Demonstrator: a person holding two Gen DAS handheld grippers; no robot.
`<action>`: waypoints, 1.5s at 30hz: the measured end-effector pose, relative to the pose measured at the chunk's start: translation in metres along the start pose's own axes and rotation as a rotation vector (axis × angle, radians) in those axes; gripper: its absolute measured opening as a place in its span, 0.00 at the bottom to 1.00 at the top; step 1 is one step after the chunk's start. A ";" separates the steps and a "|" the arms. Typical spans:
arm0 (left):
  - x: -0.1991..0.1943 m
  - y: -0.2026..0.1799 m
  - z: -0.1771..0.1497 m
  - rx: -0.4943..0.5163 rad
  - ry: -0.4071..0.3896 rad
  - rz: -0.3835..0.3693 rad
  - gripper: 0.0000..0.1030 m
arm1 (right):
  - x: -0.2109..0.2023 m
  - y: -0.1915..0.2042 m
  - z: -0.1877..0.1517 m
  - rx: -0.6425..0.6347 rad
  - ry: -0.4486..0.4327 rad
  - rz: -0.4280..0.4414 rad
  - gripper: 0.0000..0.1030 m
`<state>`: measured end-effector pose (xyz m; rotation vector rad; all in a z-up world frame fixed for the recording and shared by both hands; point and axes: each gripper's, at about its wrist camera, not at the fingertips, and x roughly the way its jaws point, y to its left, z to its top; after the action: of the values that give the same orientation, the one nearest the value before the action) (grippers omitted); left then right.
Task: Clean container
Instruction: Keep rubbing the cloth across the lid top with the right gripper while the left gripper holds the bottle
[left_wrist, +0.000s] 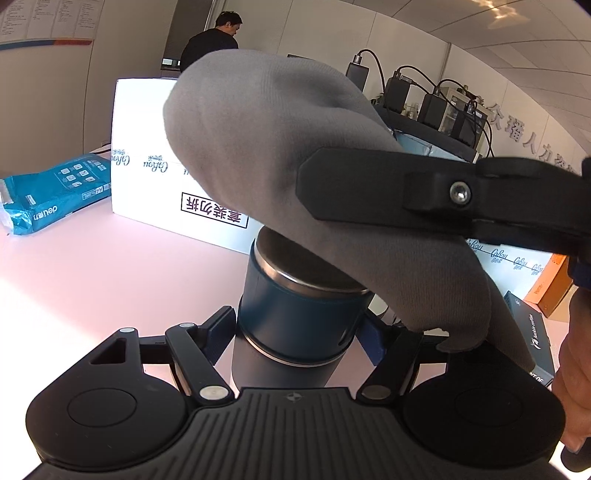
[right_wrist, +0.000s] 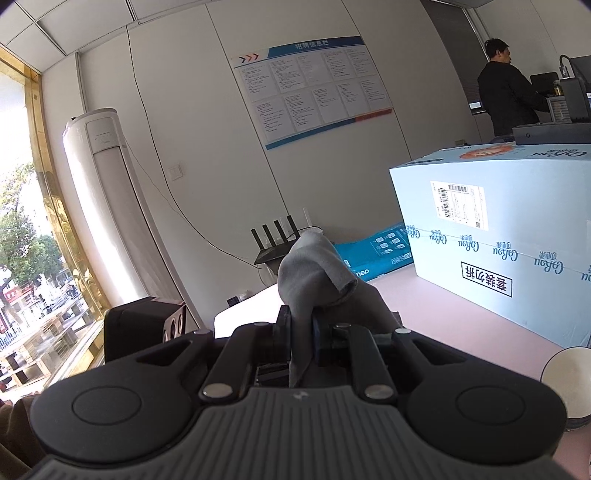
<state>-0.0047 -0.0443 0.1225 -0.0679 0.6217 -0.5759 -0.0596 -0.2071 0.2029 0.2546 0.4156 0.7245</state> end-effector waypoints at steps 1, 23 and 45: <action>0.000 0.000 0.000 0.001 0.001 0.000 0.65 | 0.002 0.001 0.001 -0.004 0.002 0.006 0.15; 0.003 0.005 0.002 -0.034 0.019 -0.015 0.66 | -0.002 -0.023 0.006 0.000 -0.033 -0.123 0.15; 0.012 0.005 0.000 -0.053 0.053 0.006 0.68 | 0.015 -0.015 0.012 -0.043 -0.030 -0.057 0.15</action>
<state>0.0057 -0.0464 0.1155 -0.1003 0.6889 -0.5566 -0.0350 -0.2089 0.2036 0.2115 0.3771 0.6723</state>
